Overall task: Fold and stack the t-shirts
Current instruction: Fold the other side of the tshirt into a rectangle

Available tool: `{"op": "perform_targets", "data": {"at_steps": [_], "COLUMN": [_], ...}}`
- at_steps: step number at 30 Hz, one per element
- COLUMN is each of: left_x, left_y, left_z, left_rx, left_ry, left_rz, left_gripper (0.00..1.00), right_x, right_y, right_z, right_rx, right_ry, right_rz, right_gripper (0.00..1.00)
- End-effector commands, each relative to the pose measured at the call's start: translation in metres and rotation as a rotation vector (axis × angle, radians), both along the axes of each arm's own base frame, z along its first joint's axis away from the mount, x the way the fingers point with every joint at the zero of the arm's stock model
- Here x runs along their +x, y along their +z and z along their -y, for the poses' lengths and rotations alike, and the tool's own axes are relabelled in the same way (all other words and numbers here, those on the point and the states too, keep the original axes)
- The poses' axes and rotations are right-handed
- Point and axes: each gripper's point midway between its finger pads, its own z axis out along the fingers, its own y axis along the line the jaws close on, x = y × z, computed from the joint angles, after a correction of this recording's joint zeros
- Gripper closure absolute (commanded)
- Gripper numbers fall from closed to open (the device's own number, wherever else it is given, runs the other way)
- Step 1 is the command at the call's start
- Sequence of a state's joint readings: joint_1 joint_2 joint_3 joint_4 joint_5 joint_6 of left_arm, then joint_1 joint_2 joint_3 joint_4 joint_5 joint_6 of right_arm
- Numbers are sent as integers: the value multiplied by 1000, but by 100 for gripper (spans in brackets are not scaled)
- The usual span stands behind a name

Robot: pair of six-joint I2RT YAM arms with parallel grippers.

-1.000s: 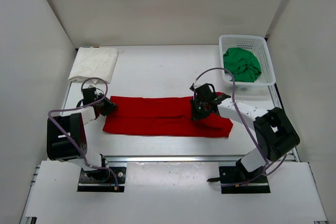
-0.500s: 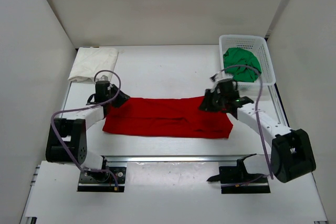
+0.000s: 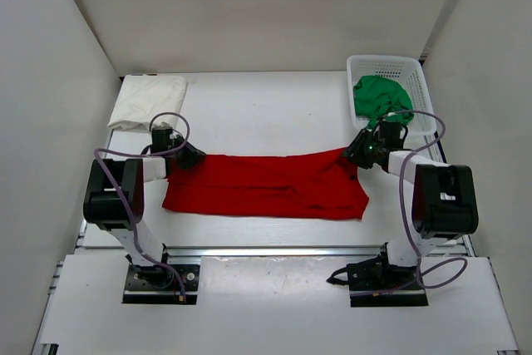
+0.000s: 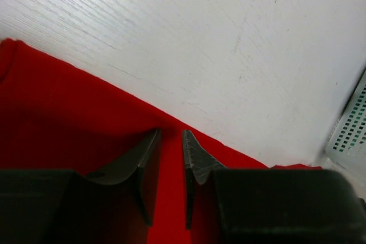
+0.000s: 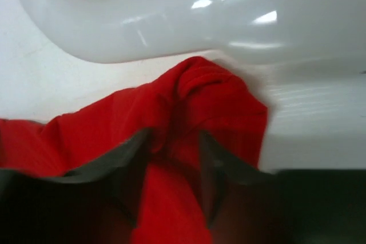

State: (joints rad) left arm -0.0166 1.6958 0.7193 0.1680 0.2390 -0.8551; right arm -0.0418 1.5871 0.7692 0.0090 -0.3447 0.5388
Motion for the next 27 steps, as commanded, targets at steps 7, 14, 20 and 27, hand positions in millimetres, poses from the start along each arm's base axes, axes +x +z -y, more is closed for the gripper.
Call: {"op": "perform_targets", "data": {"at_steps": [7, 14, 20, 27], "left_x": [9, 12, 8, -24], "left_y": [-12, 11, 43, 47], "left_z": [-36, -48, 13, 73], "left_rx": [-52, -85, -51, -16], "left_ry": [92, 137, -26, -180], "left_rz": [-25, 41, 122, 156], "left_gripper": [70, 71, 70, 69], "right_x": [45, 30, 24, 39], "right_y": [20, 29, 7, 0], "right_z": [-18, -9, -12, -10], "right_rx": [58, -94, -58, -53], "right_ry": [39, -4, 28, 9], "right_rz": [123, 160, 118, 126], "right_gripper": [98, 72, 78, 72]}}
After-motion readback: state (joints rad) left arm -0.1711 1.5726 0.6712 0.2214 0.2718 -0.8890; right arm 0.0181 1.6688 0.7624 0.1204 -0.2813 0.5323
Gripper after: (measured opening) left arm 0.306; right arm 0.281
